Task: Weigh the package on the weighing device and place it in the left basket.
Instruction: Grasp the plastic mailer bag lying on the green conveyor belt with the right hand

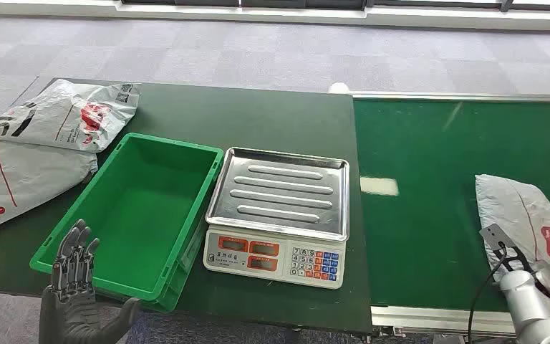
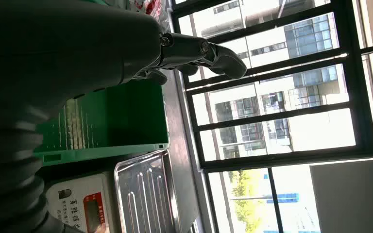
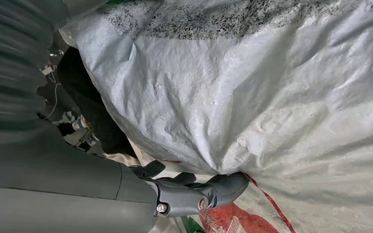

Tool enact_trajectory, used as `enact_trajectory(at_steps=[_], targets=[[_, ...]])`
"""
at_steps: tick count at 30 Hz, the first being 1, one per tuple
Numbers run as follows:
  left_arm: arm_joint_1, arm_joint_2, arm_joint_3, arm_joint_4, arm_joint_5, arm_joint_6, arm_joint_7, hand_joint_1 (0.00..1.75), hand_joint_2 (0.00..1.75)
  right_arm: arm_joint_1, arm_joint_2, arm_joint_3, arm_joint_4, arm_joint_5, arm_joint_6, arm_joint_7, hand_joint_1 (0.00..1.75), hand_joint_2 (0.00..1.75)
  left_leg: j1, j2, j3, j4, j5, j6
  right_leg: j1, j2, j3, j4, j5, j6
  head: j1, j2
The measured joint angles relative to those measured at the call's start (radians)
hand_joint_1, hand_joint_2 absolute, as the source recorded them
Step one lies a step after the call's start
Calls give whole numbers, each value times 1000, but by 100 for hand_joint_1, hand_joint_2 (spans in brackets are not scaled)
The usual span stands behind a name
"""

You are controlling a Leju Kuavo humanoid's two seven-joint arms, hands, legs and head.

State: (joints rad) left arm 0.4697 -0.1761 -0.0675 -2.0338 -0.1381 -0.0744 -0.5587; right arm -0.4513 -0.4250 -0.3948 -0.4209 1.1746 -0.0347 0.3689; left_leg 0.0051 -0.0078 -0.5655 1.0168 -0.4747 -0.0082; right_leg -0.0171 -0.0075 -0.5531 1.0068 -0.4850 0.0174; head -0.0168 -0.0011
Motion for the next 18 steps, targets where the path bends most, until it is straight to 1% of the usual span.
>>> enact_trajectory(at_steps=[2,3,6,7,10,14,18], targets=[[0,0,0,0,0,0,0,0,175,-1,0,0,2,0,0,0,0,175,0,0,0,0,0,0,0,0,0,0,0,0,0,0],[0,1,0,0,0,0,0,0,175,-2,0,0,3,0,0,0,7,175,0,0,0,0,0,0,0,0,1,0,0,0,0,0],[0,2,0,0,0,0,-1,0,175,-4,0,0,7,-3,6,-1,137,175,0,0,0,1,0,0,0,0,1,0,0,0,0,0],[0,3,0,1,1,1,-2,0,175,-6,0,0,9,-8,12,-3,175,175,0,0,0,1,0,0,0,0,1,0,0,0,0,0],[0,8,0,6,7,13,-10,0,175,-8,0,-2,16,-33,18,-20,175,175,0,0,0,1,0,1,0,0,1,0,0,1,0,0],[0,20,0,14,14,29,-19,0,175,-4,0,-7,23,-69,-8,-60,175,175,0,0,0,1,0,1,0,0,1,0,0,1,0,0],[1,30,0,18,23,43,-24,0,175,-6,3,-8,24,-84,-40,-77,175,175,0,0,0,1,0,1,0,0,1,0,1,1,0,0]])
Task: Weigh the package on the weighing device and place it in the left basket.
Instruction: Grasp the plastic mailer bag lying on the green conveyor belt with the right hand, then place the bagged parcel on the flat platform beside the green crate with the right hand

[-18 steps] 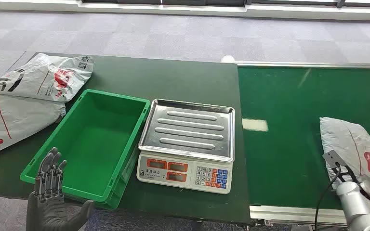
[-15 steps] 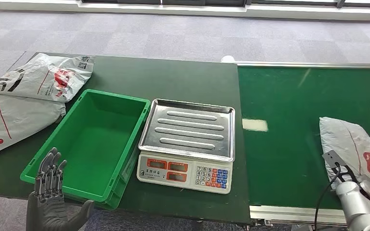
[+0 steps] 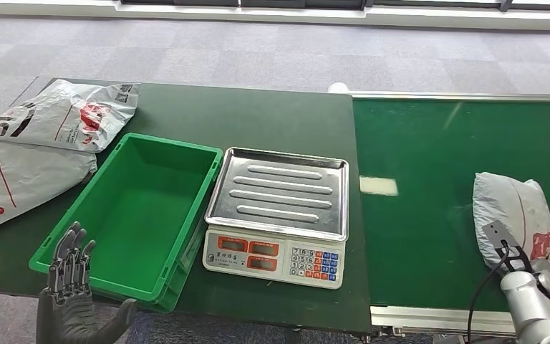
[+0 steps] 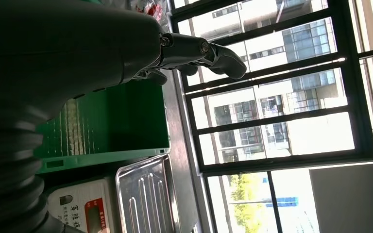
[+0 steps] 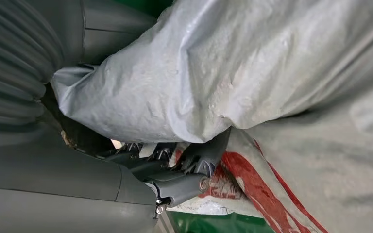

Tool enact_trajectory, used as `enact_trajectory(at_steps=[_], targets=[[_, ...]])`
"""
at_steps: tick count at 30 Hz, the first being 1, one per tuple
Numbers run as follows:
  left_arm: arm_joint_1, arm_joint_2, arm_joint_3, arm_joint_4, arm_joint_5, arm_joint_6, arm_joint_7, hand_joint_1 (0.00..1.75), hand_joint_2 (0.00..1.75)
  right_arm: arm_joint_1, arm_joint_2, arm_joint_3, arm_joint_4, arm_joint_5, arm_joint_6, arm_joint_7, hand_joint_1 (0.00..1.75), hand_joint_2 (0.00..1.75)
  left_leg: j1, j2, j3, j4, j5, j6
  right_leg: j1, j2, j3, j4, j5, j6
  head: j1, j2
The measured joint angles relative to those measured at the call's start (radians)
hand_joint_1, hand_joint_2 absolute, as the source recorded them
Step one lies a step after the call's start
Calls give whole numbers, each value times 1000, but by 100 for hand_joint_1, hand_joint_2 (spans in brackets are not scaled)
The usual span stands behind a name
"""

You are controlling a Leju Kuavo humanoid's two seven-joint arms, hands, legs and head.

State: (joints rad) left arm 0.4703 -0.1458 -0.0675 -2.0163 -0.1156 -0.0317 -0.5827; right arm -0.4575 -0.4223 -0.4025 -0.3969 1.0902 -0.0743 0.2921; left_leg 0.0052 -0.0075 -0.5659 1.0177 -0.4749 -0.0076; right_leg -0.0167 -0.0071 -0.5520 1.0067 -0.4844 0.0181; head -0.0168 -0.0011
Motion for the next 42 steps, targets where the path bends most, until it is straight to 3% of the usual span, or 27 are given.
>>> enact_trajectory(at_steps=[3,9,15,21,26,29,33,37,41,42], targets=[[0,10,-1,5,9,23,-6,0,175,-5,6,0,0,-20,-40,-29,175,175,0,0,-1,0,0,0,0,0,0,0,0,0,0,0],[-1,31,-15,13,26,78,-14,0,175,-13,23,16,-29,-121,-132,-173,175,175,0,0,-6,-1,0,0,0,0,-3,0,0,0,0,0],[1,49,-24,18,33,125,-20,0,175,13,54,94,-146,-248,-154,-212,175,175,0,0,-5,-1,2,-1,0,0,-4,1,0,-1,0,0],[1,60,-35,17,18,169,-43,0,175,101,134,204,-474,-542,-266,-486,175,175,0,0,-7,-1,2,-2,1,1,-8,1,1,-1,0,0],[-5,60,-35,12,0,172,-50,0,175,154,190,365,-773,-657,-344,-544,175,175,2,0,-8,-2,3,-4,2,1,-9,2,0,-2,0,0],[-15,61,-39,15,-12,176,-57,0,175,147,222,476,-873,-698,-333,-590,175,175,2,1,-9,-3,4,-4,2,3,-10,2,1,-3,0,0],[-49,72,-68,31,-24,198,-66,0,175,87,298,661,-928,-695,-282,-564,175,175,3,5,-9,-3,5,-7,3,7,-13,3,3,-6,0,0],[-77,90,-99,55,-25,216,-69,0,175,8,364,840,-931,-655,-243,-481,175,175,4,4,-10,-3,7,-9,4,5,-15,3,4,-7,0,0],[-96,98,-111,73,-26,209,-64,0,175,-73,384,973,-889,-622,-205,-354,175,175,4,2,-10,-3,8,-9,4,4,-15,3,4,-8,0,0],[-98,98,-111,76,-26,205,-61,0,175,-87,385,996,-874,-619,-197,-331,161,175,4,1,-10,-3,8,-9,4,3,-15,3,4,-8,0,0]])
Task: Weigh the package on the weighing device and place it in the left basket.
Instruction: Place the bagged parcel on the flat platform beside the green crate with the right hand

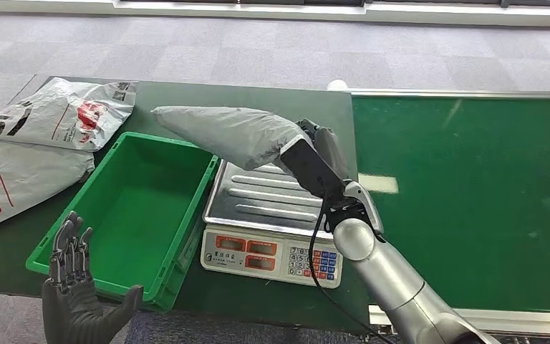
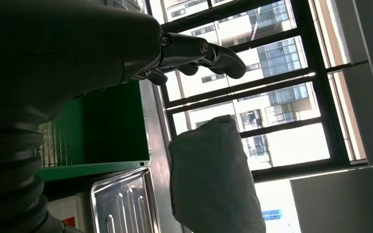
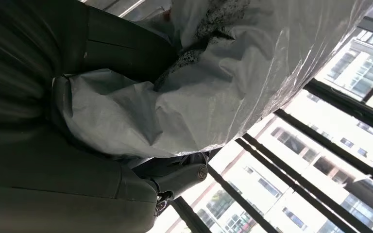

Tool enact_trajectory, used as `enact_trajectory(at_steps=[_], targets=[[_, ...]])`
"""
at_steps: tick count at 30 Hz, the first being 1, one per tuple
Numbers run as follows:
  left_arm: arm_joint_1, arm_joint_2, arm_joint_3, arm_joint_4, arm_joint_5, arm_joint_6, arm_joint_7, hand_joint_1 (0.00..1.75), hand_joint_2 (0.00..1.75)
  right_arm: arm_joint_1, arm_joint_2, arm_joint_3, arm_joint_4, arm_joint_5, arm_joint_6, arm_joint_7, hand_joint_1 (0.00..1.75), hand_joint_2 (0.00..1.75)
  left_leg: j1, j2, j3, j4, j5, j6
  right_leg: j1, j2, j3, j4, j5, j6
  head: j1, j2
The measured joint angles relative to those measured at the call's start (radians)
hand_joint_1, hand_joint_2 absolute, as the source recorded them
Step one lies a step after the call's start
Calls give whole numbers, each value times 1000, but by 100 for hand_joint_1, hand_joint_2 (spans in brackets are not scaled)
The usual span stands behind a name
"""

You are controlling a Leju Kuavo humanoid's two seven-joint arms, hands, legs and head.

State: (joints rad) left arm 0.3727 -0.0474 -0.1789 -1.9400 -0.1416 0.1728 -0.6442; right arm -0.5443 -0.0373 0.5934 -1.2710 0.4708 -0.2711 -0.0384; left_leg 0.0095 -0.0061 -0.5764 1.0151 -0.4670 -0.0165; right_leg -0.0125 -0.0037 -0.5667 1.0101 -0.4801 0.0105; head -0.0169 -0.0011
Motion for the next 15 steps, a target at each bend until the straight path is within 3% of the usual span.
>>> enact_trajectory(at_steps=[3,4,9,15], targets=[[-7,1,0,9,-5,-10,11,0,175,-38,4,48,54,9,50,76,30,175,0,0,-1,0,0,0,0,0,0,0,0,0,0,0],[-10,1,0,12,-8,-15,17,0,175,-55,6,62,82,16,82,114,0,175,0,0,-1,0,0,0,0,1,0,0,1,0,0,0],[-17,1,0,22,-18,-20,40,0,175,-141,35,127,271,61,226,231,0,175,0,1,0,0,0,0,1,1,0,0,1,-1,0,0],[-17,-1,0,24,-27,-20,50,0,175,-213,78,175,461,89,257,249,0,175,0,1,0,0,2,-2,3,2,-1,0,2,-3,0,0]])
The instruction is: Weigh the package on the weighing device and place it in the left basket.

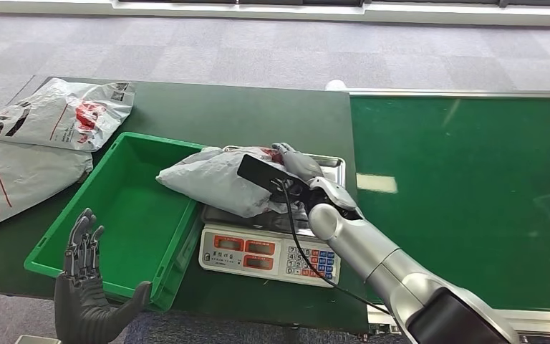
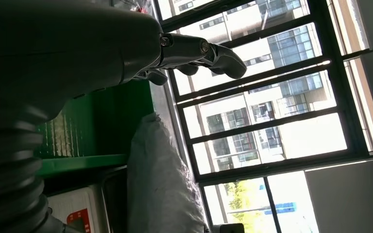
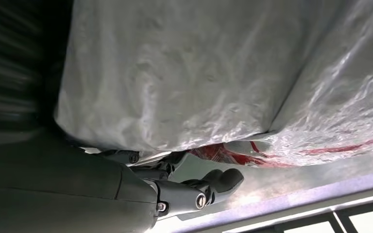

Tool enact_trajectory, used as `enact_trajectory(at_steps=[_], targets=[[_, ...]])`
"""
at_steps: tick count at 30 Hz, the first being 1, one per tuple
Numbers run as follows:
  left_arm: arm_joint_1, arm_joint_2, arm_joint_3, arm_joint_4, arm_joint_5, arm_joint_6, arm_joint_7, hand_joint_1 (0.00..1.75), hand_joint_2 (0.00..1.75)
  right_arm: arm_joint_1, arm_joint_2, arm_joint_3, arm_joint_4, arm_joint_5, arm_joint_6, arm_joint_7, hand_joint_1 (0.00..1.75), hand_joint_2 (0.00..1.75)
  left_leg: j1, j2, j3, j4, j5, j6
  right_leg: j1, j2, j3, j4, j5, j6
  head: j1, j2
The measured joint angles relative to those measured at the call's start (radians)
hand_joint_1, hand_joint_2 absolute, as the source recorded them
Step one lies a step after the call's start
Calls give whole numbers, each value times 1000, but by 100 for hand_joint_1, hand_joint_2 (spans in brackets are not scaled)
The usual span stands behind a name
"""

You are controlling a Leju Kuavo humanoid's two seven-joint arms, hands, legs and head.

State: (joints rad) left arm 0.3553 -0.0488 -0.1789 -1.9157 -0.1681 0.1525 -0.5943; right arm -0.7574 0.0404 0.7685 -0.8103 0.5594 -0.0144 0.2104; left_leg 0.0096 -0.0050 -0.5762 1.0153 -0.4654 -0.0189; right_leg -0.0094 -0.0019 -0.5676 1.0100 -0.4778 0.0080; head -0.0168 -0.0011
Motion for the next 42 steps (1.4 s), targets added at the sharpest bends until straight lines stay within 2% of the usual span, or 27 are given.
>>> enact_trajectory(at_steps=[11,17,25,36,39,42], targets=[[17,-10,0,-7,-25,2,8,0,175,-41,29,27,102,56,-18,14,0,175,0,0,0,0,1,-1,1,0,0,0,1,-1,0,0],[35,-22,2,-30,-73,-17,8,0,175,-5,17,9,8,15,-5,-42,0,175,0,0,0,0,1,-1,1,1,-1,0,1,-1,0,0],[43,-31,4,-43,-77,-18,9,0,175,21,1,-12,-69,10,1,-43,0,175,1,0,0,0,1,-1,1,1,-1,0,1,-2,0,0],[44,-33,4,-47,-77,-18,9,0,175,27,-6,-18,-92,9,2,-43,0,175,1,0,0,0,1,-1,1,1,-1,0,1,-2,0,0],[44,-34,4,-48,-89,-21,7,0,175,37,-8,-26,-109,-21,-2,-83,0,175,1,0,0,0,1,-1,1,1,-2,0,1,-2,0,0],[41,-34,4,-52,-134,-36,10,0,175,87,-22,-65,-200,-99,-19,-179,0,175,1,0,-1,0,1,-1,1,1,-2,0,1,-2,0,0]])
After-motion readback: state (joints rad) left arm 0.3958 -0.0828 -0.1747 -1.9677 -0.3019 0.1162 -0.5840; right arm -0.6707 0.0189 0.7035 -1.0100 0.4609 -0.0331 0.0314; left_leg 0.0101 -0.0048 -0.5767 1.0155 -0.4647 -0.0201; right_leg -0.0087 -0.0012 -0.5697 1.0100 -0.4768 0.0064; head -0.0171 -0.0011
